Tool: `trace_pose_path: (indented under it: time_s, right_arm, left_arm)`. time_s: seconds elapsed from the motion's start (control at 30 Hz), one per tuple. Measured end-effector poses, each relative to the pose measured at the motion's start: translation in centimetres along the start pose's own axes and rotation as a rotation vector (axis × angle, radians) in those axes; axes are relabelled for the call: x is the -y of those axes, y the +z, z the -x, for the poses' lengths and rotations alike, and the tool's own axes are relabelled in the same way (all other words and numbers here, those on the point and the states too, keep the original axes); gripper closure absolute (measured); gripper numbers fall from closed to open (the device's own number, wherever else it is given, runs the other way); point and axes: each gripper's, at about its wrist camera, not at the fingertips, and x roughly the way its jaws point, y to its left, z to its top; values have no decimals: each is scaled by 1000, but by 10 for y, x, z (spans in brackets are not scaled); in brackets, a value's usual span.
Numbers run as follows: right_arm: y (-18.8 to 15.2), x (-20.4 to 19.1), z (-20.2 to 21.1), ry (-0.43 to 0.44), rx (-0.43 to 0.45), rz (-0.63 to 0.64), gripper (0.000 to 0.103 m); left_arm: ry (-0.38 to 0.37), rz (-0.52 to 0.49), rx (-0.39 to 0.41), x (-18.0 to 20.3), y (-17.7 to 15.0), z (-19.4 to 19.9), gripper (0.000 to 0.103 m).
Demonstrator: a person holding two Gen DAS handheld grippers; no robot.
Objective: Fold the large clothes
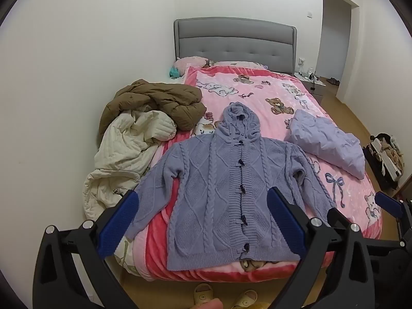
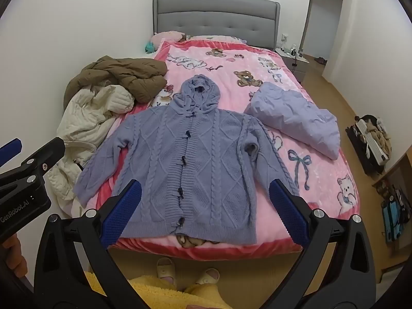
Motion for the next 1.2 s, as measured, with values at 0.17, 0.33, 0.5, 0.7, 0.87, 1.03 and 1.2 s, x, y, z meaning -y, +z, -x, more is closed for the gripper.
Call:
trace_pose_path:
  time_s: [0.17,0.33,0.5,0.7,0.87,1.03,1.2]
  right_arm:
    - [0,0,0,0,-1,-1,8]
    - [0,-1,0,-3,3,-1,8]
    - [1,-1,0,-3,4,1,8]
    - [2,-1,0,-3,3,1,8]
    - [2,0,-1,-3,3,1,8]
    - [3,0,-1,-3,4,1,8]
    - [3,0,0,-2,3,1,8]
  left_arm:
    - [-1,1,3,0,0,0,5]
    - [-3,0,5,0,0,0,5]
    - [-1,0,5,0,0,0,5]
    - [-1,0,5,0,0,0,5]
    - [-2,0,5,0,0,0,5]
    - [-3,0,5,0,0,0,5]
    - [-2,-1,5,0,0,0,5]
